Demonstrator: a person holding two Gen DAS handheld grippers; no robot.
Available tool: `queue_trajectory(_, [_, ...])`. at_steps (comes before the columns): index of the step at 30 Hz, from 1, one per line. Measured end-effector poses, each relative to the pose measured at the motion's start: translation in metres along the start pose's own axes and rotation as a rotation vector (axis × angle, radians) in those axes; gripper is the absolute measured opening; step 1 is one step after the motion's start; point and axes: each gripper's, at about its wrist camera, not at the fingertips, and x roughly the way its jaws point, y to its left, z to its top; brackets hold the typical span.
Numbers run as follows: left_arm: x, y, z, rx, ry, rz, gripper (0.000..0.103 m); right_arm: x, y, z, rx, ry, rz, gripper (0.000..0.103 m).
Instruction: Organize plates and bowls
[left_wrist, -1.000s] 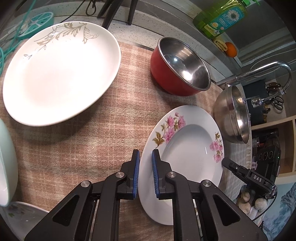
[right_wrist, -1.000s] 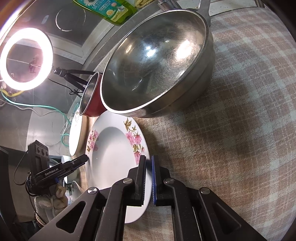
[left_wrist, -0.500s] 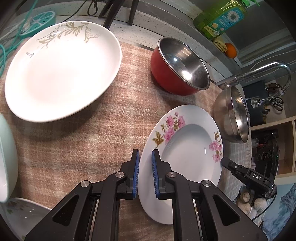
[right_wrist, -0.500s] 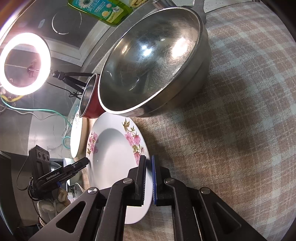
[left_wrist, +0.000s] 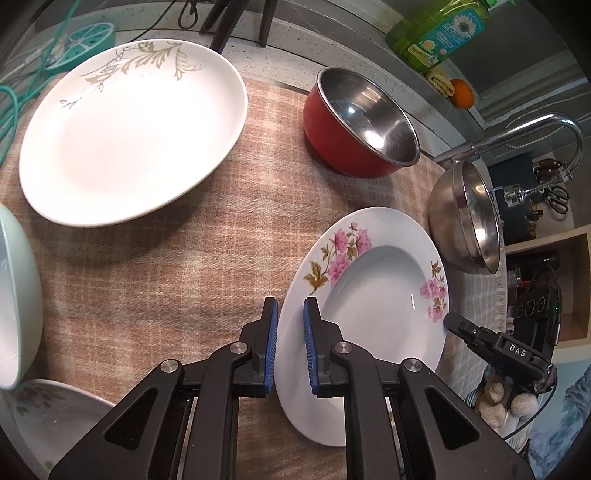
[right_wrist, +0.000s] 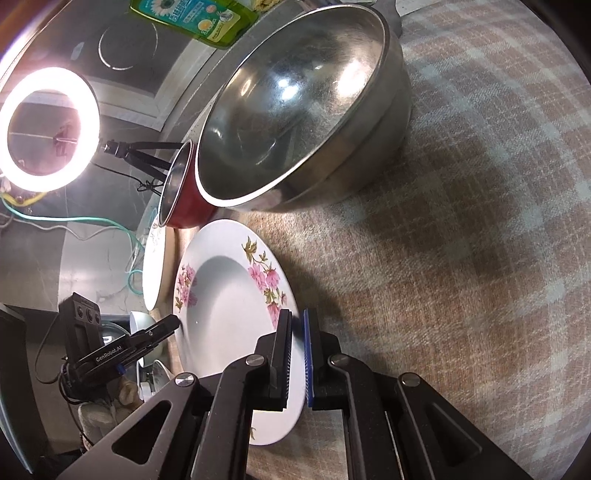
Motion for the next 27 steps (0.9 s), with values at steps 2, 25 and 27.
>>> queue_trajectory(2, [0.001,0.001,0.000,0.001,0.008,0.000,0.012,-0.001,0.000,-0.002,0.002,0.001,0.003,0.006])
queue_trajectory(25, [-0.008,0.004,-0.030,0.005,0.036,0.029,0.013,-0.003,0.000,-0.031,0.015,0.026,0.012,0.006])
queue_trajectory(27, [-0.009,0.005,-0.033,0.006,0.035,0.030,0.013,-0.003,0.000,-0.035,0.012,0.027,0.013,0.006])
